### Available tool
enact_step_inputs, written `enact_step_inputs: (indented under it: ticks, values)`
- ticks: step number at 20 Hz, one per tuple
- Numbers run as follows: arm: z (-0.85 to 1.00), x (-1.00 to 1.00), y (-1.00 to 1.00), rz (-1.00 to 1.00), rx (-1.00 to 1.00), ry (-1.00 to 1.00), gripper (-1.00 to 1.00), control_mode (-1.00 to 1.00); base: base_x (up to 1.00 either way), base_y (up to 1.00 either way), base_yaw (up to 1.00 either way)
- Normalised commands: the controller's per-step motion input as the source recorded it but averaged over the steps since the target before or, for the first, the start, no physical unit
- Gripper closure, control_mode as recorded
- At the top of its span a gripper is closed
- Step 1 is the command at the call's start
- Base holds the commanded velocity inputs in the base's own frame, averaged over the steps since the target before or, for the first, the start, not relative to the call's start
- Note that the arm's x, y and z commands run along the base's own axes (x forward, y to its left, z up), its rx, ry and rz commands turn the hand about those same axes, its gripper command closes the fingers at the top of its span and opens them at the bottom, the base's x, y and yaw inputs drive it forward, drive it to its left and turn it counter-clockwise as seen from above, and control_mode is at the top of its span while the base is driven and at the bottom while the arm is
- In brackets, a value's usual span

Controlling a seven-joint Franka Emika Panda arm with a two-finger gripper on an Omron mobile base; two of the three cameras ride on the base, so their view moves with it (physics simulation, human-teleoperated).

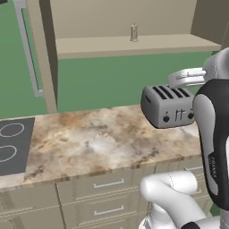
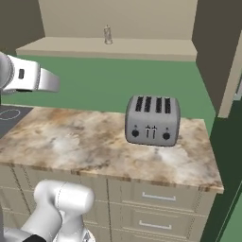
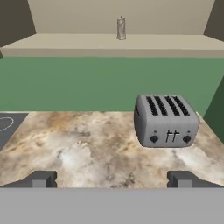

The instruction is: Get the candle and the wine from the cabinet and move them to the dining counter.

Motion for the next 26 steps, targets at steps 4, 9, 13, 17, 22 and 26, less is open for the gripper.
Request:
enact_step_inputs:
  ticks: [4,9,13,17,22,26]
  values:
    - [0.0,0.0,0.0,0.0,0.0,0.0,-1.0,1.0,0.39,-0.02,0.0]
    - [0.0,0.0,0.0,0.0,0.0,0.0,-1.0,1.0,0.43,-0.12,0.0]
    - [0.0,0.0,0.0,0.0,0.0,0.0,-1.0,1.0,0.51,-0.15,0.0]
    - [0.0,0.0,0.0,0.0,0.0,0.0,-1.0,1.0,0.53,-0.14,0.0]
    - [0.0,0.17,-0.02,0.0,0.0,0.0,-1.0,-1.0,0.45,-0.07,0.0]
    - [0.0,0.67,-0.18,0.0,0.03,-0.01,-1.0,-1.0,0.0,0.0,0.0]
